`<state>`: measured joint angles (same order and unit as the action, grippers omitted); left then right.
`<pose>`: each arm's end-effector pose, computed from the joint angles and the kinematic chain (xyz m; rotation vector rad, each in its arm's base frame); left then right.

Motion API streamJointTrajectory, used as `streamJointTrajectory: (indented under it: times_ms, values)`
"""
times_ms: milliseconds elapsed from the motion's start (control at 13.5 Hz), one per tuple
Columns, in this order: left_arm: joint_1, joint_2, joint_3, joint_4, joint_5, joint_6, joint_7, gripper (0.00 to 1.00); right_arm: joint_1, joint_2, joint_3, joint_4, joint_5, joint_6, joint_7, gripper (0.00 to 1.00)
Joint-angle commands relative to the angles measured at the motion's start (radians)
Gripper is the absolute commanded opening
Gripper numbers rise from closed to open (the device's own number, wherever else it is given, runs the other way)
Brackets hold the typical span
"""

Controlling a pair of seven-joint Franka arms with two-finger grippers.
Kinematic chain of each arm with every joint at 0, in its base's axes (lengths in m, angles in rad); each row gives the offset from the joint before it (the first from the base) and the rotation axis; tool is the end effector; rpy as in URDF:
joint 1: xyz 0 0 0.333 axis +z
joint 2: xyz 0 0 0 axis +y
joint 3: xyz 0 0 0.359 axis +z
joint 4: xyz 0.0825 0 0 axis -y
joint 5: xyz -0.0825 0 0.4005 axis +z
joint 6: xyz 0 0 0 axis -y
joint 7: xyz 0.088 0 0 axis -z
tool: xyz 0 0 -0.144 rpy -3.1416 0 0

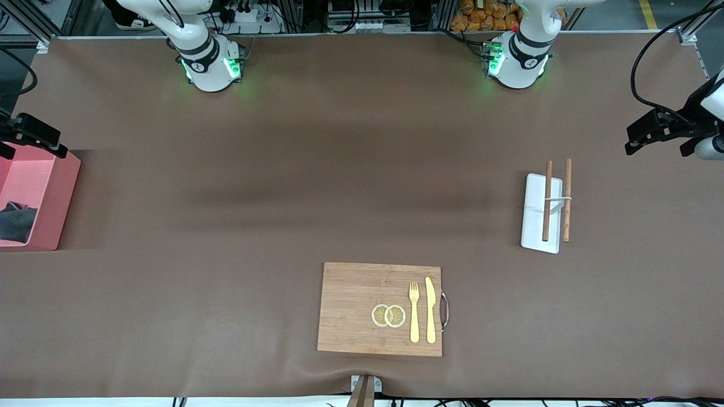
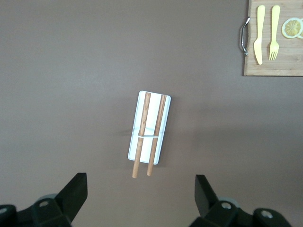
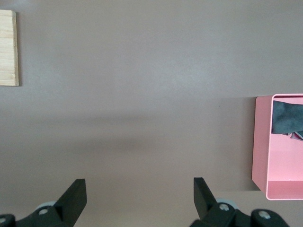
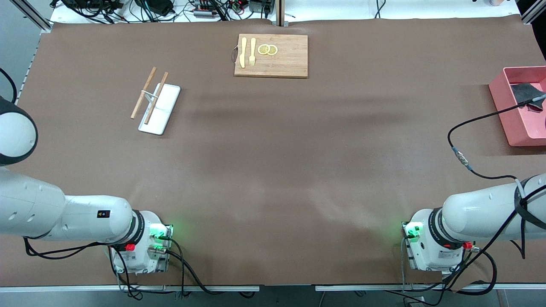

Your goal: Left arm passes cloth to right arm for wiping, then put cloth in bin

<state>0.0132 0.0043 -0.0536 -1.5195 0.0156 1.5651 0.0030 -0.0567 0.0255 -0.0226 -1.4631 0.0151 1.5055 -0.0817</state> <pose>0.5737 -0.0209 0.6526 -3.1256 0.0672 -0.0650 0.5728 -0.0431 0.6624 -3.1284 -0.0055 -0.0282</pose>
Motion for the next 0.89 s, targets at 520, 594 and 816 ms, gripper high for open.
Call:
streamJointTrajectory:
  times_ms: [520, 594, 816]
  values:
    - [0.007, -0.004, -0.003, 0.007, -0.002, -0.004, -0.011, 1.0, -0.005, -0.012, 0.016, -0.025, -0.014, 0.035, 0.01, 1.0]
    - [0.008, -0.004, -0.005, 0.007, -0.002, -0.004, -0.012, 1.0, 0.001, -0.013, 0.018, -0.019, -0.017, 0.036, 0.01, 1.0]
    - [0.007, -0.003, -0.005, 0.007, -0.003, -0.004, -0.012, 1.0, 0.005, -0.013, 0.018, -0.025, -0.015, 0.038, 0.01, 1.0]
